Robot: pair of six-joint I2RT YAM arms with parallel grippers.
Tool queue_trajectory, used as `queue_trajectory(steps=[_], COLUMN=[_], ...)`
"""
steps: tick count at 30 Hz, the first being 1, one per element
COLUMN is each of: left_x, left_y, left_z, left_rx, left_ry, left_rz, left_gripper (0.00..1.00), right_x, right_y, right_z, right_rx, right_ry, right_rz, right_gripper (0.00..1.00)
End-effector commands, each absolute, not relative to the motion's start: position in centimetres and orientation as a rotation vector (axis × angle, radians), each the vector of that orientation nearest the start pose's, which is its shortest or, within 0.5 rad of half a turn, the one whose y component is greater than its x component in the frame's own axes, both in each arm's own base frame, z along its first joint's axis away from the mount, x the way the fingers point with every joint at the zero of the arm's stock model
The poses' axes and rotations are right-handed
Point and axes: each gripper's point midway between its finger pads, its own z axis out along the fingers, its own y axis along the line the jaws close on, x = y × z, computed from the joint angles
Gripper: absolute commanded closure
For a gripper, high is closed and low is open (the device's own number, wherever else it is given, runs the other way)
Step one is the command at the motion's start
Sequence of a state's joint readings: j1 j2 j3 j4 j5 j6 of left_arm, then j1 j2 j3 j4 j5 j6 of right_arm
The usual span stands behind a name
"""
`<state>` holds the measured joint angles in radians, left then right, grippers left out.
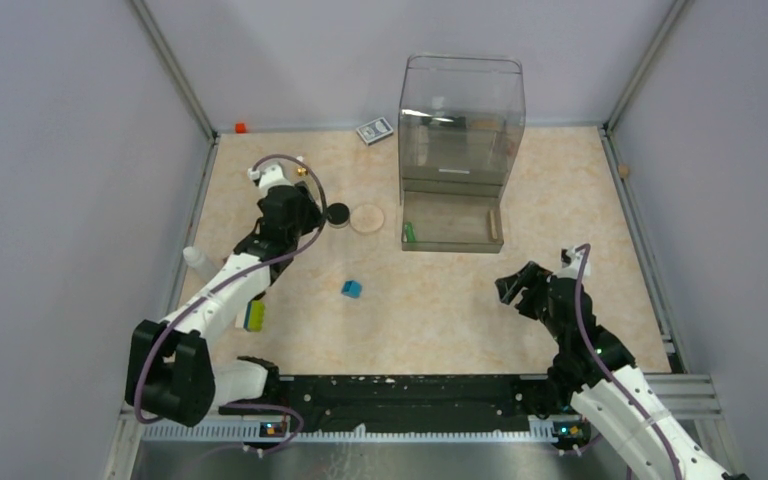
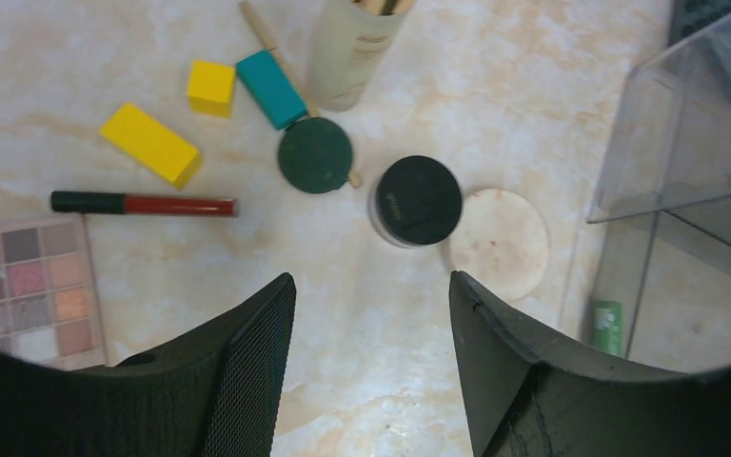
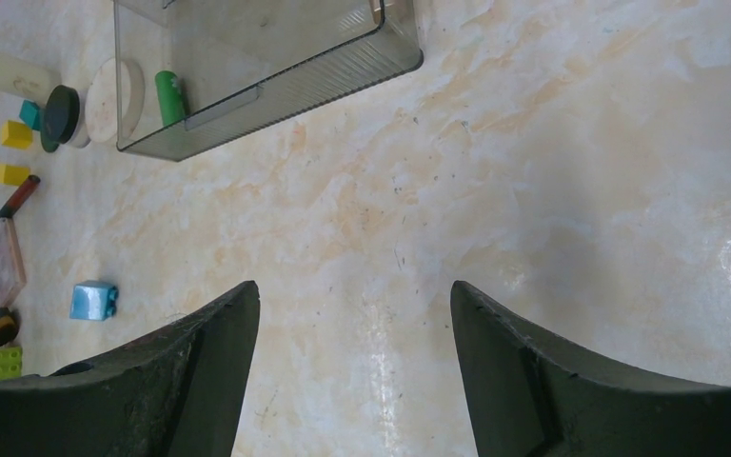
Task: Organize the makeup
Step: Pick up the lipstick at the center of the board.
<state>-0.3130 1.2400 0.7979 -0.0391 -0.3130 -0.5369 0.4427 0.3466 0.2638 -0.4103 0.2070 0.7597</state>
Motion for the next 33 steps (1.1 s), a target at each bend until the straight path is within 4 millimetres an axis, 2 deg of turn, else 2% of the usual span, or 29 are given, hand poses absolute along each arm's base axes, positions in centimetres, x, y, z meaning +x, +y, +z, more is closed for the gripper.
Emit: queue_trajectory(steps=[1,6,11,19,24,26,33], left_x=[36.9,37.0,37.2,38.0,39.1,39.2,38.6], left_y=[-5.5,-2.6,-0.2,1.9,2.5,3.7,4.4], left_z=[16.1,14.5,12.1,8.6,7.8,7.5,7.0], left_rx=[-0.535,-0.650,-0.774,-1.019,-1.141,-1.229,-1.436], left_ry=[1.999,2.035,2.099,2.134,2.115,2.082,1.997], left_rz=[-0.119,-0.070,-0.015,0.012,0.010,0.014,0.036], left_gripper=[0.34,0.35,0.37,0.45,0.44,0.43,0.44], right_x=[21.6,21.7,21.6,21.6,21.6,21.6,21.7], right_y=[9.4,9.4,9.3,9.2,9.0,9.0,8.8], right_z=[11.4,11.3,10.9,10.9,10.7,10.7,10.8], right_rx=[0.440,0.430,0.429,0.423,0.423,0.422,0.425], right_ry=[1.992,2.003,2.013,2.013,2.017,2.017,2.011], right_rz=[0.558,0.548,0.540,0.527,0.515,0.511,0.497], right_gripper=[0.27,0.27,0.27,0.27,0.27,0.27,0.27])
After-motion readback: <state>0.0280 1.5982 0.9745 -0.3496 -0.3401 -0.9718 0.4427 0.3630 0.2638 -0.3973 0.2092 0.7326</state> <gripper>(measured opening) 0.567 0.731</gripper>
